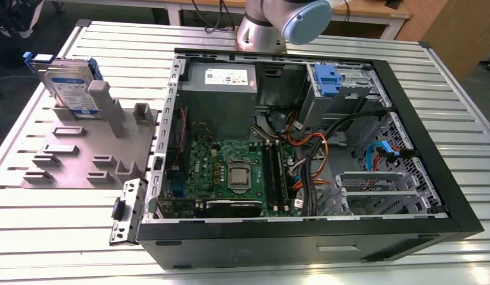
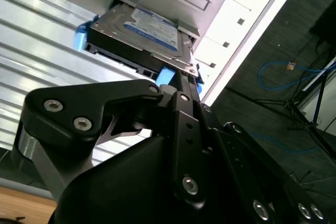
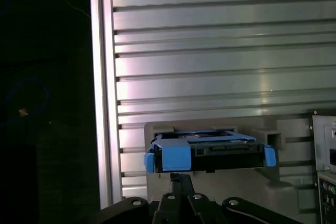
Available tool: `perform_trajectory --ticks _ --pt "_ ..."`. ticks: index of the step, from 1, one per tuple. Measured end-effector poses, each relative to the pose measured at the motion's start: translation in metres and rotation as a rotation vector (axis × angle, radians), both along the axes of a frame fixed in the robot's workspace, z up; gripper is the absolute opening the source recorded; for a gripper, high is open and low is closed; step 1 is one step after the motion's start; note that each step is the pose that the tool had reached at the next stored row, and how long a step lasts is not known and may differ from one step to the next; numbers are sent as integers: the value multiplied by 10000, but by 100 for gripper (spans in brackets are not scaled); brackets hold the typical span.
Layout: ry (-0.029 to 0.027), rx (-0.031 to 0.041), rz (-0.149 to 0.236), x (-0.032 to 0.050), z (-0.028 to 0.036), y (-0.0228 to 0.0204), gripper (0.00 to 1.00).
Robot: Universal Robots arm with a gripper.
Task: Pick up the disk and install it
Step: 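Reach for the disk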
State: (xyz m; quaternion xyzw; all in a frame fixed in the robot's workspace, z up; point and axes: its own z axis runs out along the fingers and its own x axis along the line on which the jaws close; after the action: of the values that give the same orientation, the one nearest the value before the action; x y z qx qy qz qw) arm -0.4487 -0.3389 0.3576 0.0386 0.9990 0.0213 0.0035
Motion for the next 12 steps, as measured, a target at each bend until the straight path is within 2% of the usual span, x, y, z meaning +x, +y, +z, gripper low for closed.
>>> perform_trajectory --ticks 2,12 --pt "-1 0 -1 -34 -9 11 11" --pt "1 0 1 -35 -10 15 11"
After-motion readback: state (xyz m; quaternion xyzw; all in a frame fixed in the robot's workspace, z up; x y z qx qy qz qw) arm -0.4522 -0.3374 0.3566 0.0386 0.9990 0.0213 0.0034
